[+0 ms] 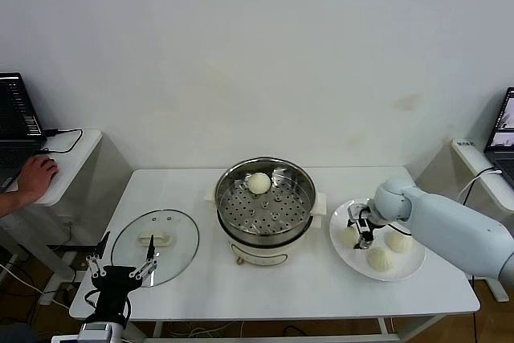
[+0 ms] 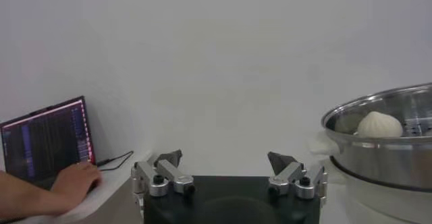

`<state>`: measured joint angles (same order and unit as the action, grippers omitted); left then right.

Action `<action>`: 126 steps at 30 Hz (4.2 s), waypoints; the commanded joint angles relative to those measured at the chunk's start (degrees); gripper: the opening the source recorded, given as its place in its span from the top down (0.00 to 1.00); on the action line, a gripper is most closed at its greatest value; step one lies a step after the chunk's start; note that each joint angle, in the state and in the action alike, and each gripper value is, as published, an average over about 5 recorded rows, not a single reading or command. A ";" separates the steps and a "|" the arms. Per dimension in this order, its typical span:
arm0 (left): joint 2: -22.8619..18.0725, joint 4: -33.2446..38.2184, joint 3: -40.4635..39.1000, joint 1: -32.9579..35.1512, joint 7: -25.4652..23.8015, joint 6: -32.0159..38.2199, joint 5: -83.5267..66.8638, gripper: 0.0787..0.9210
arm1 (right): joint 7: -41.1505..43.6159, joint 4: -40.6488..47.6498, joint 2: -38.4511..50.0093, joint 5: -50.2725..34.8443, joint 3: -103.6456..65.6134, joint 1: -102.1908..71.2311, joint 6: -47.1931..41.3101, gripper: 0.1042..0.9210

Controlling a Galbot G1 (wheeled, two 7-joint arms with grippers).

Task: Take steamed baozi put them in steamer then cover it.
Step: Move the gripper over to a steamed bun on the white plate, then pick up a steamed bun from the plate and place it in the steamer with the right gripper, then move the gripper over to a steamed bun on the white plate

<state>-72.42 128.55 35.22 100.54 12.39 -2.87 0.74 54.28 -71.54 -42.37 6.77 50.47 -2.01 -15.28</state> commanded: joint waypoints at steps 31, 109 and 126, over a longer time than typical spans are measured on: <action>0.49 1.44 -1.40 -2.45 -0.82 -0.72 -0.43 0.12 | -4.84 -15.94 -9.35 -35.85 24.20 47.34 -13.30 0.46; -0.55 3.19 -1.92 -0.01 -1.10 -0.52 0.67 0.12 | 10.47 -22.66 22.77 -3.69 11.92 22.29 4.66 0.12; -2.08 2.77 -1.79 2.14 -0.90 -0.37 2.54 0.12 | 5.93 -13.85 17.53 6.67 -9.70 -7.86 6.82 0.12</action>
<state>-74.43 131.39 33.42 102.43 11.46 -3.27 3.14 60.68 -87.25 -25.38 8.87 48.31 1.10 -9.95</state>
